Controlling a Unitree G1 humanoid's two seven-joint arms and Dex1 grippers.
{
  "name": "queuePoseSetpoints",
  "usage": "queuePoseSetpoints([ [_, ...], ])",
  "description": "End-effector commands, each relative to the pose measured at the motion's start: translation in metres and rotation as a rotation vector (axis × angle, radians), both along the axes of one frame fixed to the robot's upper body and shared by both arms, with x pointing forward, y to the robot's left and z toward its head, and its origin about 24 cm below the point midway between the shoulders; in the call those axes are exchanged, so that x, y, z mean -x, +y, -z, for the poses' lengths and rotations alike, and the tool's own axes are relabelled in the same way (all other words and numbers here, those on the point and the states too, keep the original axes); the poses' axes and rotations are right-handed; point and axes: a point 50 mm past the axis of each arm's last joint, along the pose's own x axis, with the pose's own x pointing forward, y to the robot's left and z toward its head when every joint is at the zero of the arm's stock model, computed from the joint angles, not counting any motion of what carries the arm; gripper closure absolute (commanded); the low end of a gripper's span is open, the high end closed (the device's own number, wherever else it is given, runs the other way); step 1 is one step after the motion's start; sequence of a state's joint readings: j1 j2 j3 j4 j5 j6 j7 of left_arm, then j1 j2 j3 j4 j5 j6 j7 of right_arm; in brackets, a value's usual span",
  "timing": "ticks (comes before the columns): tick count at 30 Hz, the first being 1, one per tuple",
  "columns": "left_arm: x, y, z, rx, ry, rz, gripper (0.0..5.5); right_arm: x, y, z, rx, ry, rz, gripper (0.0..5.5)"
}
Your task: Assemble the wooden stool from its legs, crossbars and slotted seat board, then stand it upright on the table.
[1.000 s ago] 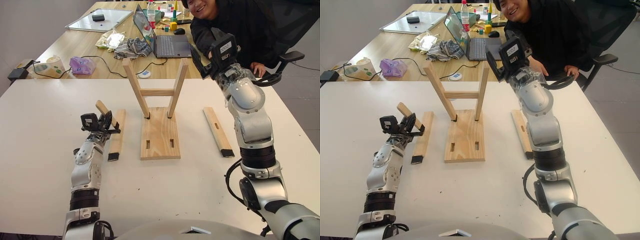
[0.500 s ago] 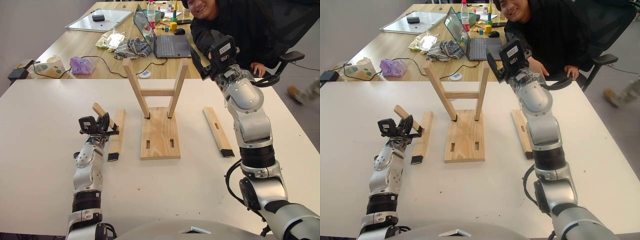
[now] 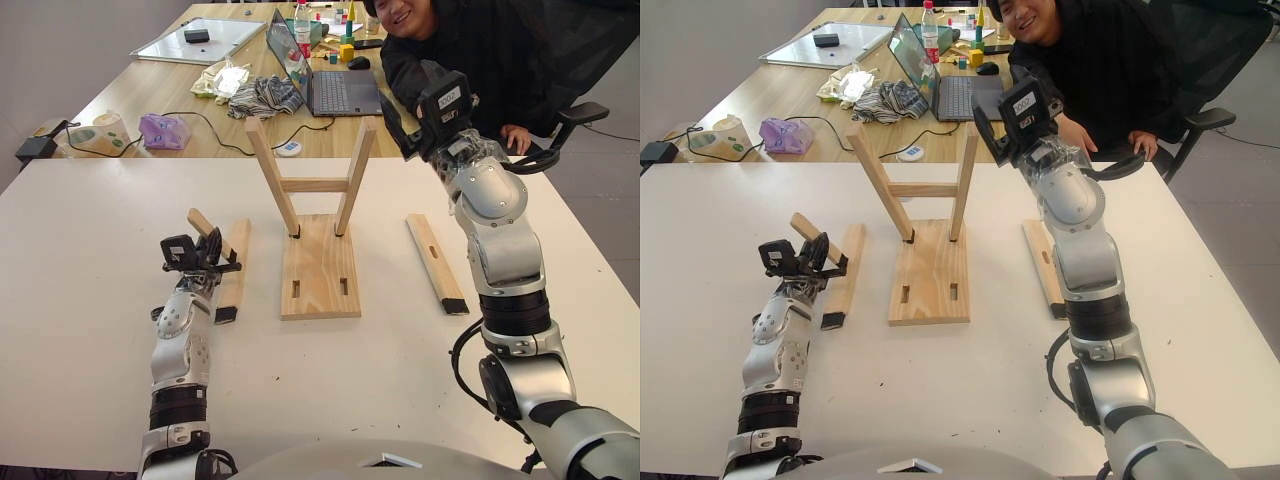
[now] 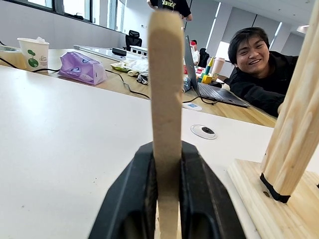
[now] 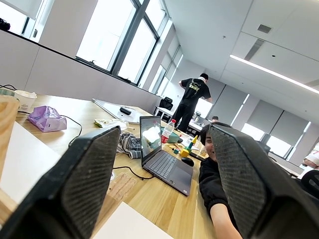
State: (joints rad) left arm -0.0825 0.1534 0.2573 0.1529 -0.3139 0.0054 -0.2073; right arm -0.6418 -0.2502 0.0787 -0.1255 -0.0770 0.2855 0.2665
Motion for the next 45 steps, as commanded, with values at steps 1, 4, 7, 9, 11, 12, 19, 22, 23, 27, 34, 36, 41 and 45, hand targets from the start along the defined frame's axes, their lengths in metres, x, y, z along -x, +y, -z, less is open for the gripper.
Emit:
queuePoseSetpoints([
  [1,0.007,0.0,0.011,-0.055,0.041,-0.001,5.12,0.0,-0.001,-0.001,0.016,-0.004,-0.007,2.21],
  [4,0.011,-0.005,0.023,-0.115,0.095,0.024,5.12,0.001,0.001,-0.002,0.019,-0.01,-0.013,2.21],
  [7,0.025,-0.004,0.038,-0.14,0.158,0.031,5.12,0.004,0.002,-0.005,0.021,-0.018,-0.03,2.21],
  [9,0.035,-0.002,0.046,-0.136,0.172,0.011,5.12,0.01,0.016,-0.015,-0.039,0.024,-0.182,2.21],
  [11,0.042,-0.004,0.05,-0.131,0.172,0.006,5.12,0.022,0.043,-0.033,-0.135,0.07,-0.449,2.21],
  [12,0.043,-0.005,0.051,-0.13,0.17,0.008,5.12,0.03,0.057,-0.043,-0.176,0.083,-0.59,2.35],
  [19,0.043,-0.025,0.052,-0.086,0.177,0.16,5.12,0.019,0.13,-0.05,-0.322,0.344,-0.929,4.03],
  [22,0.05,-0.032,0.051,-0.081,0.201,0.228,5.12,0.018,0.158,-0.041,-0.301,0.41,-1.004,4.65],
  [23,0.053,-0.036,0.05,-0.076,0.206,0.26,5.12,0.019,0.167,-0.037,-0.31,0.44,-1.035,4.99],
  [27,0.062,-0.048,0.045,-0.057,0.213,0.341,5.12,0.028,0.2,-0.005,-0.352,0.595,-1.103,5.5],
  [34,0.067,-0.05,0.042,-0.102,0.217,0.368,5.12,0.072,0.231,0.128,0.023,1.024,-0.908,5.5],
  [36,0.068,-0.052,0.041,-0.102,0.217,0.362,5.12,0.092,0.217,0.187,0.243,1.24,-0.796,5.5],
  [41,0.069,-0.049,0.041,-0.093,0.217,0.329,5.12,0.093,0.213,0.182,0.14,1.092,-0.8,5.5],
  [45,0.066,-0.045,0.042,-0.095,0.214,0.321,5.12,0.084,0.216,0.024,-0.421,0.578,-1.125,5.5],
])
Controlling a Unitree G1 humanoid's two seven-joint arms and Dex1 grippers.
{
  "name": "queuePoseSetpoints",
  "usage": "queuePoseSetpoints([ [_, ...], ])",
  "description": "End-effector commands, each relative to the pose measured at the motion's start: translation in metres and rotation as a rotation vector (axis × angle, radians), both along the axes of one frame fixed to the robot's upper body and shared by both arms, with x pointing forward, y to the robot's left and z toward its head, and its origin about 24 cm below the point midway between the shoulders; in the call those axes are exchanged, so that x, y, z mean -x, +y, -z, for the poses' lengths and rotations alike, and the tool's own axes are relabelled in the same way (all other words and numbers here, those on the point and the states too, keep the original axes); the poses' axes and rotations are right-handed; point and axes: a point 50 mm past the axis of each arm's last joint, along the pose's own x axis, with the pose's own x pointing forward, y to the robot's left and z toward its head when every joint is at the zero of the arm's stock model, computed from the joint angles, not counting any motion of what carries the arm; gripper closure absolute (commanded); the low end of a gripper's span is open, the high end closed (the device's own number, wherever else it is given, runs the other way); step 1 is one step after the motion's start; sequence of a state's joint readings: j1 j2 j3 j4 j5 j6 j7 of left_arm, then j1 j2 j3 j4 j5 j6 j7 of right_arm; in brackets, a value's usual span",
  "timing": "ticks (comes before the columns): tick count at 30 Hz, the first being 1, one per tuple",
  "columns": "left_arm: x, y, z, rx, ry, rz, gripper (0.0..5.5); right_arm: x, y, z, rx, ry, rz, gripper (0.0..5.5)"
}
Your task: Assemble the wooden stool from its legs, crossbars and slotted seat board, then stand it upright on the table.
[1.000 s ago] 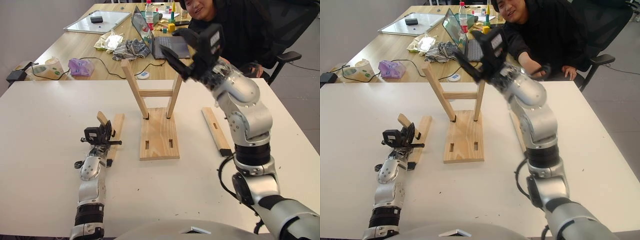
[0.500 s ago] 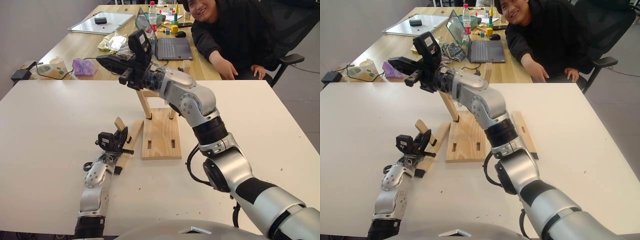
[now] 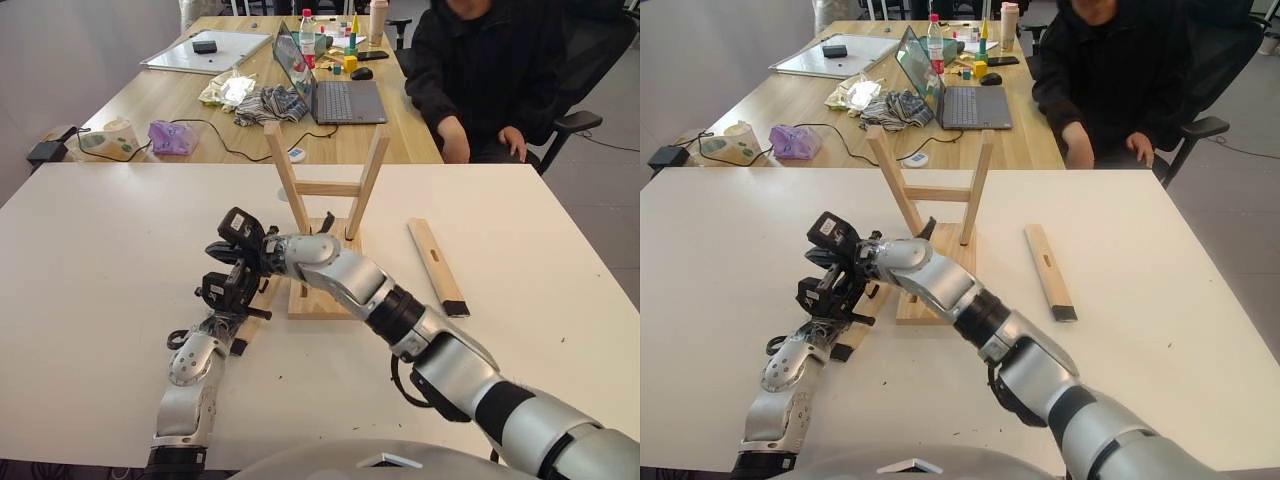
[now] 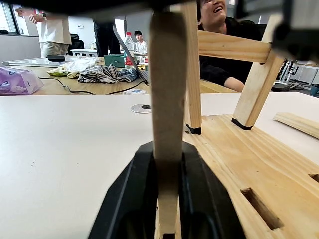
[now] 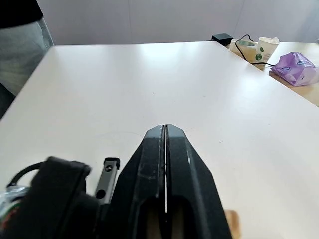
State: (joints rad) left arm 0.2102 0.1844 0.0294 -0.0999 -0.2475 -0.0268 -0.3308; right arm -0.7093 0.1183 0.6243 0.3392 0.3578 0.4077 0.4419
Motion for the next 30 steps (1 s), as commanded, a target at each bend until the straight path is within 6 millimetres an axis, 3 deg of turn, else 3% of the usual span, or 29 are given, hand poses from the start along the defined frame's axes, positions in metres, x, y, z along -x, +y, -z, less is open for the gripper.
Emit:
queuePoseSetpoints([
  [1,0.01,0.001,0.03,-0.004,0.178,-0.001,5.12,0.031,0.015,-0.115,-0.598,0.019,-0.149,5.5],
  [3,0.009,0.002,0.03,-0.005,0.176,0.002,5.12,0.036,0.002,-0.146,-0.702,-0.008,-0.192,5.5],
  [4,0.009,0.002,0.03,-0.005,0.176,0.003,5.12,0.037,0.0,-0.153,-0.719,-0.008,-0.206,5.5],
  [5,0.009,0.002,0.03,-0.005,0.177,0.004,5.12,0.035,0.005,-0.142,-0.665,0.016,-0.196,5.5],
  [7,0.01,0.002,0.03,-0.005,0.177,0.006,5.12,0.034,0.018,-0.099,-0.477,0.088,-0.174,5.5],
  [8,0.011,0.001,0.03,-0.003,0.177,0.005,5.12,0.037,0.025,-0.061,-0.288,0.133,-0.172,5.5],
  [9,0.012,0.0,0.03,0.001,0.175,0.004,5.12,0.039,0.024,-0.004,0.008,0.188,-0.143,5.5],
  [10,0.012,-0.002,0.03,0.006,0.175,0.003,5.12,0.04,0.011,0.036,0.216,0.234,-0.098,5.5],
  [11,0.014,-0.003,0.031,0.009,0.177,0.001,5.12,0.04,0.0,0.055,0.33,0.251,-0.073,5.5],
  [12,0.016,-0.003,0.032,0.012,0.181,-0.004,5.12,0.039,-0.004,0.059,0.36,0.25,-0.067,5.5],
  [15,0.017,-0.004,0.033,0.018,0.182,-0.017,5.12,0.039,0.011,0.02,0.188,0.189,-0.114,5.5],
  [17,0.014,-0.005,0.032,0.018,0.176,-0.014,5.12,0.036,0.022,-0.029,-0.011,0.13,-0.119,5.5],
  [20,0.012,-0.005,0.032,0.015,0.173,-0.012,5.12,0.017,0.02,-0.101,-0.224,0.016,-0.057,5.5],
  [22,0.012,-0.006,0.032,0.016,0.174,-0.009,5.12,0.0,0.012,-0.126,-0.254,-0.051,-0.001,5.5],
  [23,0.012,-0.007,0.032,0.018,0.174,-0.006,5.12,-0.007,0.011,-0.125,-0.235,-0.06,0.021,5.5],
  [25,0.012,-0.008,0.032,0.02,0.174,-0.001,5.12,-0.014,0.014,-0.103,-0.153,-0.025,0.03,5.5],
  [26,0.012,-0.009,0.031,0.021,0.173,0.0,5.12,-0.017,0.016,-0.077,-0.056,0.004,0.036,5.5],
  [28,0.012,-0.01,0.031,0.024,0.172,0.001,5.12,-0.012,0.008,0.008,0.258,0.113,0.033,5.5],
  [30,0.013,-0.011,0.031,0.026,0.172,-0.002,5.12,0.004,-0.01,0.062,0.472,0.194,-0.01,5.5],
])
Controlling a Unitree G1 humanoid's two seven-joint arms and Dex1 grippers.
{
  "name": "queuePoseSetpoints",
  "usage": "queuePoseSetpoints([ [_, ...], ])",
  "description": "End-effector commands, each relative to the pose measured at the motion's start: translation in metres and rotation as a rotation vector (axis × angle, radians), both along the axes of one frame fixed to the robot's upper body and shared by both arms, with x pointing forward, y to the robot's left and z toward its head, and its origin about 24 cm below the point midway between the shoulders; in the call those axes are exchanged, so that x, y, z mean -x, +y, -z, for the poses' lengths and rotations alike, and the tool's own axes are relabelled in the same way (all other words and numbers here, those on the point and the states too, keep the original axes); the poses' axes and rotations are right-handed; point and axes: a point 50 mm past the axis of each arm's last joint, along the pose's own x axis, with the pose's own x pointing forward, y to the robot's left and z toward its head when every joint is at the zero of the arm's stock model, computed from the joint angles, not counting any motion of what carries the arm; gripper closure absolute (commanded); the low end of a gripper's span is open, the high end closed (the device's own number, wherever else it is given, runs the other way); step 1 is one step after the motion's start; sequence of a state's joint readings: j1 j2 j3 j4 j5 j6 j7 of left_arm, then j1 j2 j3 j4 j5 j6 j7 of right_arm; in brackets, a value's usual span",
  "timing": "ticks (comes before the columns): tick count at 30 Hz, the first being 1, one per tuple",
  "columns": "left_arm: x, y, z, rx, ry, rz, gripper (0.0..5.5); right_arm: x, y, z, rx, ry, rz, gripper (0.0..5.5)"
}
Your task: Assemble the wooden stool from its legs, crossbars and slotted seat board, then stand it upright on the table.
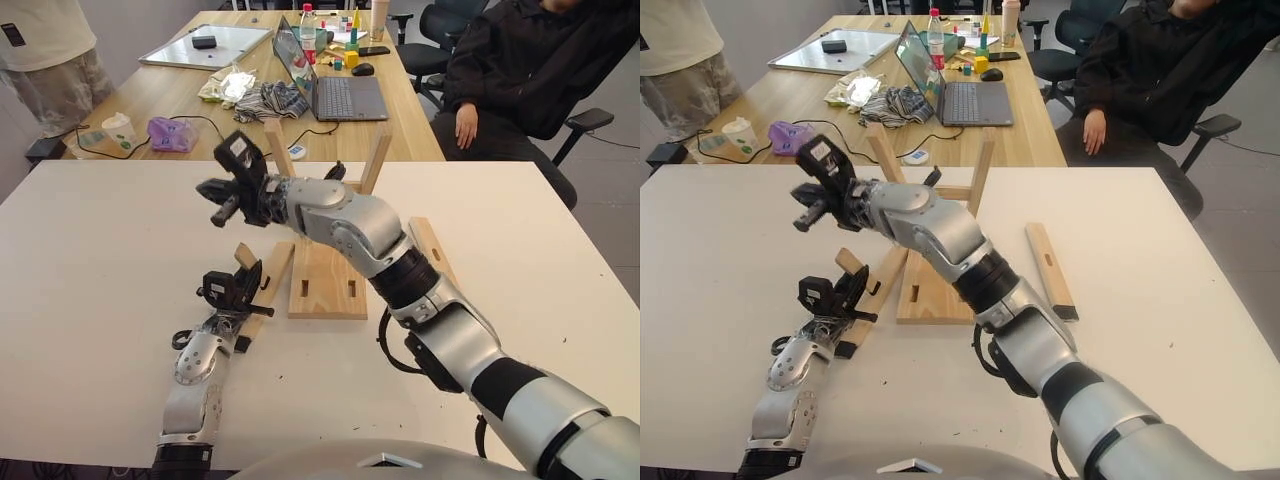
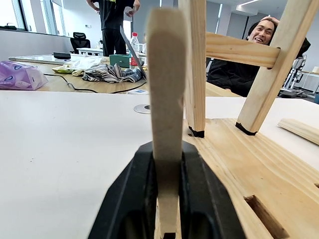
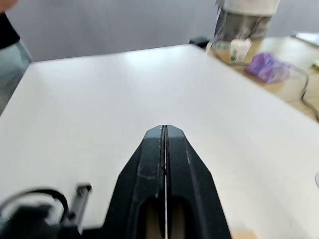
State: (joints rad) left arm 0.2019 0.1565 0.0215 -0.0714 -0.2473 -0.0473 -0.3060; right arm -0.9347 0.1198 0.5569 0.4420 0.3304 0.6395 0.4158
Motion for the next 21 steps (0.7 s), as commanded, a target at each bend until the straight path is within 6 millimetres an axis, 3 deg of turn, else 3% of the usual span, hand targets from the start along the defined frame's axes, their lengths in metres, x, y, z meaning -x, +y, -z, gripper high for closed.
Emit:
queuePoseSetpoints([
  [1,0.015,-0.006,0.027,0.003,0.171,0.024,5.12,0.037,-0.015,0.097,0.288,0.222,-0.064,5.5],
  [3,0.016,-0.006,0.028,0.003,0.173,0.021,5.12,0.029,-0.016,0.091,0.248,0.164,-0.036,5.5],
  [5,0.015,-0.007,0.028,-0.009,0.168,0.026,5.12,0.008,-0.006,0.026,-0.119,-0.015,0.067,5.5],
  [6,0.014,-0.005,0.027,-0.036,0.164,0.031,5.12,0.001,-0.011,-0.013,-0.317,-0.089,0.115,5.5],
  [8,0.008,-0.002,0.023,-0.079,0.148,0.045,5.12,-0.009,-0.042,-0.082,-0.636,-0.163,0.195,5.5],
  [9,0.004,-0.001,0.02,-0.088,0.138,0.05,5.12,-0.011,-0.061,-0.108,-0.748,-0.185,0.223,5.5],
  [11,-0.001,0.002,0.015,-0.094,0.121,0.058,4.55,-0.016,-0.102,-0.144,-0.873,-0.26,0.294,5.5],
  [13,-0.005,0.006,0.01,-0.098,0.109,0.063,4.14,-0.018,-0.131,-0.158,-0.899,-0.316,0.357,5.5],
  [15,-0.01,0.01,0.002,-0.109,0.085,0.067,3.61,-0.022,-0.15,-0.155,-0.885,-0.328,0.426,5.5],
  [17,-0.015,0.019,-0.017,-0.128,0.051,0.106,3.61,-0.024,-0.164,-0.147,-0.864,-0.328,0.499,5.5],
  [21,-0.05,0.054,-0.105,-0.17,0.032,0.32,3.61,-0.024,-0.189,-0.144,-0.861,-0.361,0.637,5.5],
])
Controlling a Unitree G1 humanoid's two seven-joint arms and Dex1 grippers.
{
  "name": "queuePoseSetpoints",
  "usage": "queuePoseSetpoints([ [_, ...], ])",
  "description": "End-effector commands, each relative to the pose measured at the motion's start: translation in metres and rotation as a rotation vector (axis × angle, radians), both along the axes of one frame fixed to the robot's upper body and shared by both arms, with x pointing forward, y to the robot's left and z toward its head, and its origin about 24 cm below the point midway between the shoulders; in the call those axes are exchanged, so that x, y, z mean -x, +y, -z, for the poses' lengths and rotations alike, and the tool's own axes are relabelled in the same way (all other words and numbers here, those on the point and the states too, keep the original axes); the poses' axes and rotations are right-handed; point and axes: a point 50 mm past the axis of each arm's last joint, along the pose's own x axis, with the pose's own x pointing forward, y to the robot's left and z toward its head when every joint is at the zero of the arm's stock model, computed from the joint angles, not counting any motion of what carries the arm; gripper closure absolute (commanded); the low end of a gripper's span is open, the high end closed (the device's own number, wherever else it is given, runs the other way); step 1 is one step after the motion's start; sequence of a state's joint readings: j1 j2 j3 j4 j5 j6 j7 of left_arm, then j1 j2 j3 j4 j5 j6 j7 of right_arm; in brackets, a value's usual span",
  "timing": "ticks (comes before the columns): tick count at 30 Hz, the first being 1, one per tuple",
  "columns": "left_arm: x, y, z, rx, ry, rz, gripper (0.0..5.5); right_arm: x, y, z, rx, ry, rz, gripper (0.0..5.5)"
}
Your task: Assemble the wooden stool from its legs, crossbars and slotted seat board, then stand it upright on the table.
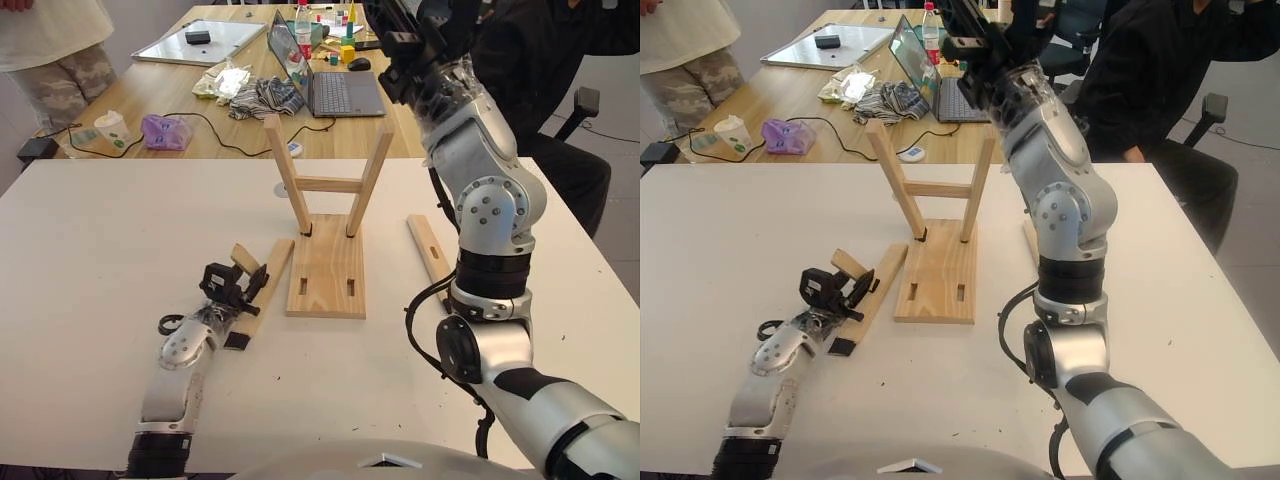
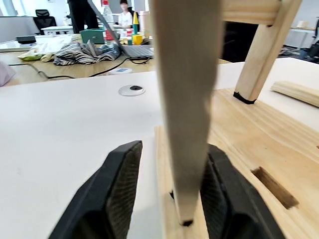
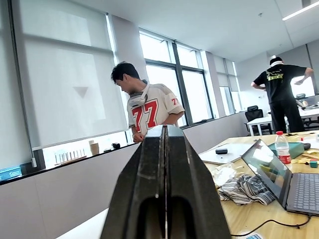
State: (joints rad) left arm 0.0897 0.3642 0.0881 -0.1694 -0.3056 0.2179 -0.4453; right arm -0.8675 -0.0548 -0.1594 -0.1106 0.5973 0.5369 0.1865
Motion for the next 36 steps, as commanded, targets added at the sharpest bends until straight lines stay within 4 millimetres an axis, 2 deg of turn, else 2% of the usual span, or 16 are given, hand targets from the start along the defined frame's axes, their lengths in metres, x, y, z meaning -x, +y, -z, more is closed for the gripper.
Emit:
queuePoseSetpoints([
  [1,-0.033,0.028,-0.088,-0.034,0.046,0.238,3.61,0.0,-0.025,0.002,-0.011,0.016,0.136,5.5],
  [2,-0.035,0.029,-0.1,-0.057,0.102,0.301,3.61,-0.001,-0.03,0.005,-0.012,0.024,0.166,5.5],
  [4,-0.035,0.033,-0.11,-0.164,0.199,0.361,3.61,-0.003,-0.04,0.007,-0.004,0.028,0.218,5.5],
  [7,-0.048,0.052,-0.14,-0.257,0.214,0.285,2.96,0.0,-0.058,0.011,-0.013,0.031,0.301,5.5],
  [9,-0.046,0.064,-0.146,-0.411,0.318,0.27,2.53,0.002,-0.068,0.015,-0.018,0.039,0.356,5.5],
  [11,-0.04,0.065,-0.134,-0.463,0.442,0.294,2.53,0.004,-0.075,0.018,-0.025,0.043,0.393,5.5],
  [14,-0.033,0.051,-0.119,-0.394,0.554,0.364,2.53,0.005,-0.081,0.022,-0.026,0.051,0.435,5.5],
  [17,-0.022,0.031,-0.106,-0.293,0.653,0.41,2.53,0.006,-0.084,0.036,-0.017,0.088,0.459,5.5],
  [21,-0.011,0.022,-0.096,-0.275,0.747,0.408,2.53,0.006,-0.09,0.046,0.001,0.115,0.504,5.5],
  [23,-0.007,0.023,-0.094,-0.341,0.763,0.394,2.53,0.008,-0.094,0.049,0.004,0.116,0.529,5.5],
  [26,-0.002,0.019,-0.089,-0.35,0.78,0.415,2.53,0.008,-0.093,0.052,0.022,0.109,0.54,5.5],
  [31,0.011,0.0,-0.051,-0.314,0.843,0.444,2.53,0.008,-0.097,0.052,0.031,0.1,0.559,5.5],
  [33,0.004,0.0,-0.039,-0.34,0.791,0.383,2.53,0.008,-0.1,0.05,0.033,0.097,0.571,5.5],
  [36,-0.005,0.003,-0.036,-0.348,0.716,0.327,2.38,0.007,-0.101,0.048,0.041,0.094,0.573,5.5],
])
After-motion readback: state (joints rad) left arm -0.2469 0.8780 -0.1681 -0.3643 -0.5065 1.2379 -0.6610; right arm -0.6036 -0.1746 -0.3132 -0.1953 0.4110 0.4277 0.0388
